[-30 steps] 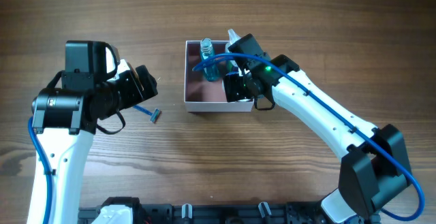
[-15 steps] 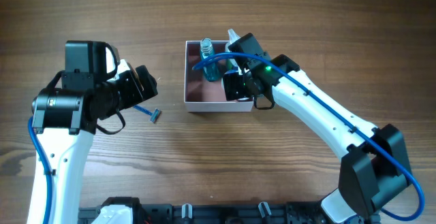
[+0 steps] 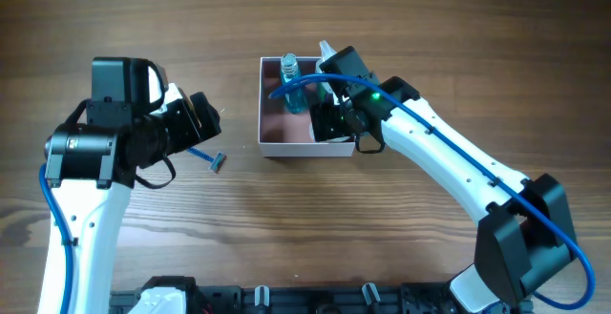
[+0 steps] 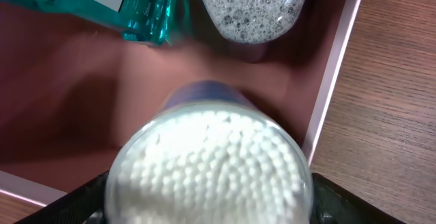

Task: Pack container
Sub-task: 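Carry the cotton-swab tub into the box front corner and release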

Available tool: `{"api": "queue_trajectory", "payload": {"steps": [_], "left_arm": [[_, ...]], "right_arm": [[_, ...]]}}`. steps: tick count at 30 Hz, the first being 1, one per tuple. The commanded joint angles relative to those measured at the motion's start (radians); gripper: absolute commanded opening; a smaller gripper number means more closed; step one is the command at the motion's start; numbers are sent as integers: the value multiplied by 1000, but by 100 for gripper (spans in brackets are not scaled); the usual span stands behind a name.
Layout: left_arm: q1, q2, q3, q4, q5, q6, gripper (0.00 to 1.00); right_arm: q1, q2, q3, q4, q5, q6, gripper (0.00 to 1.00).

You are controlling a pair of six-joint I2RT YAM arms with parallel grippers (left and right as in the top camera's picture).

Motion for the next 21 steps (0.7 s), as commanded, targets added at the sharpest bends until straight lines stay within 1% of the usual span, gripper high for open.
{"api": "queue_trajectory", "payload": {"steps": [1,7,9,14,17,18,21], "left_arm": [[-4,0,18,0,4,2,100],[-4,0,18,0,4,2,100],[-4,0,18,0,4,2,100],[-4,0,18,0,4,2,100],[-4,0,18,-1,4,2,100],[-4,0,18,0,4,2,100],[-4,0,18,0,4,2,100]], "right_arm": [[-1,13,18,1,18,-11,87],[-1,13,18,3,29,-11,90],[-1,13,18,3,50,-12,95],[-1,2,18,3,76,-9,96],[-14,-53,41,-5,127,21,97],[-24,-83,50,-7,141,26,100],[-88,-203,61,-6,154,43,100]]}}
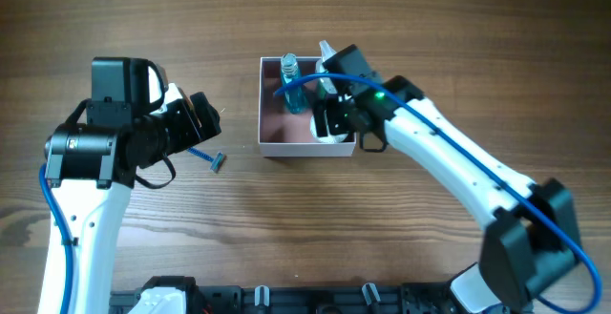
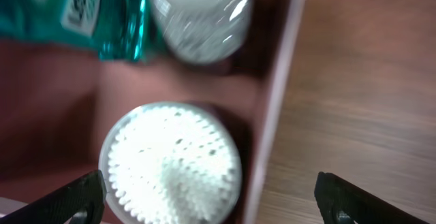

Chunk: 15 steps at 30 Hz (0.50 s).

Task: Pack container
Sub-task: 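Carry the cotton-swab tub into the box front corner and release, then move left gripper to the green-white soap box and grasp it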

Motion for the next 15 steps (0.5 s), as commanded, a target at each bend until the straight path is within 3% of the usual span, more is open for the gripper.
{"api": "queue_trajectory", "payload": {"steps": [1,8,15], "left_arm": [[-4,0,18,0,4,2,100],[-4,0,18,14,3,1,100],[-1,61,50,126,-150,-108,99]], "right_arm": [[-100,-203,56,-2,66,34,100],[-409,-394,56,-167,21,105,100],[-629,-375,23,-290,-171,-53,100]]}}
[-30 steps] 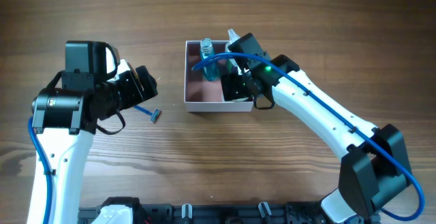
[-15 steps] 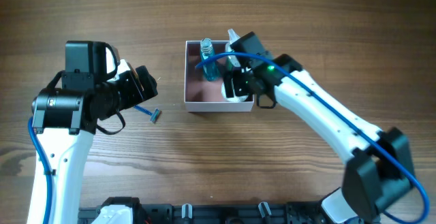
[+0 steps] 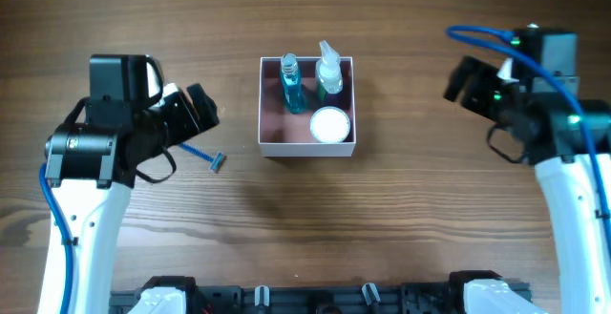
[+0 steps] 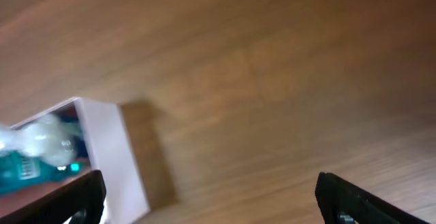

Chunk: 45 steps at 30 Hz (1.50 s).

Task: Pack container
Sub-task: 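Move left gripper to the green-white soap box and grasp it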

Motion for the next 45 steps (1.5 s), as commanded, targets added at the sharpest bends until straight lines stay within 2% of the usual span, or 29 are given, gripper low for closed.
{"api": "queue_trajectory", "payload": {"steps": [1,9,15,22,29,45], "left_arm": [[4,82,66,48,-117,-56,99],[113,388,222,44,-113,-85,100],[178,584,227,64,-21,-114,100],[187,760,227,122,-18,-114,100],[187,840,226,145,-48,-134,100],[187,902,224,212,-76,-133,100]], "right_arm": [[-67,41,-31,-20,-133,-119,100],[-74,112,-31,-77,-137,-173,100],[-74,132,-31,-88,-137,-172,100],[-74,132,-31,-93,-142,-172,100],[-74,132,-31,-94,-152,-172,100],[-74,131,-31,-109,-151,-173,100]]}}
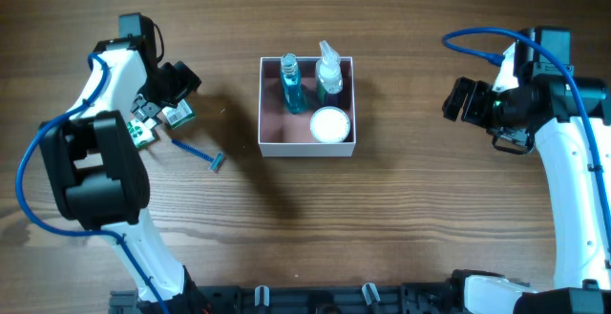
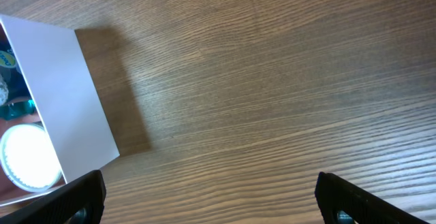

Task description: Pack container

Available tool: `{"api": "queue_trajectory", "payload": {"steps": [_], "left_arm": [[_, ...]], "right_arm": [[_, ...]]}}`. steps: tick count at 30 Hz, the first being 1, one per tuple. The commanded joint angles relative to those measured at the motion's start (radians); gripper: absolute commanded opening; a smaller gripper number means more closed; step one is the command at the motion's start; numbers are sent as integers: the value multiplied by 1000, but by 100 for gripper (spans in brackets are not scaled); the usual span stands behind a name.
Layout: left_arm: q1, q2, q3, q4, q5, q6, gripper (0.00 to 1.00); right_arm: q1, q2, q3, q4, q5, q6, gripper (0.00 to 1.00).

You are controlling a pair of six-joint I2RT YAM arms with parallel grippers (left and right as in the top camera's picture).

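The white box (image 1: 306,147) with a pink floor stands at mid-table. Inside it are a blue bottle (image 1: 290,87), a clear spray bottle (image 1: 329,68) and a round tub of cotton swabs (image 1: 329,124) in the front right corner. The right wrist view catches the box's wall (image 2: 65,94) and the tub (image 2: 27,157) at its left edge. My right gripper (image 1: 459,99) (image 2: 214,207) is open and empty over bare wood, far right of the box. A blue razor (image 1: 202,153) lies on the table left of the box. My left gripper (image 1: 178,82) hovers behind the razor; its jaws are unclear.
Only wood-grain table surrounds the box. A blue cable (image 1: 477,39) loops off my right arm near the back right. My left arm (image 1: 95,171) stretches along the left side of the table.
My left arm has changed pose: its gripper now sits farther back and a little left of where it was, away from the razor. My right gripper stays far right, shifted slightly forward.
My right gripper was around the cotton swab tub in the box's front right corner. Then it was open above the tub, which stood in the box. Then it was far off to the right, and it remains there. The razor has stayed put.
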Motion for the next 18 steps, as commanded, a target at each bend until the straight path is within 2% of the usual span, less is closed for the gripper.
{"api": "queue_trajectory", "payload": {"steps": [1,5,8,10,15,18], "left_arm": [[3,45,12,8,-25,-18,100],[3,50,12,18,-25,-18,100],[3,50,12,14,-25,-18,86],[3,50,12,14,-25,-18,71],[2,50,12,10,-24,-18,45],[2,50,12,6,-24,-17,39]], "right_arm": [[-1,6,-5,-2,-16,-20,100],[-1,6,-5,-5,-16,-21,100],[-1,6,-5,-4,-16,-21,100],[-1,6,-5,-5,-16,-22,100],[-1,6,-5,-6,-16,-24,100],[-1,6,-5,-6,-16,-24,100]]}}
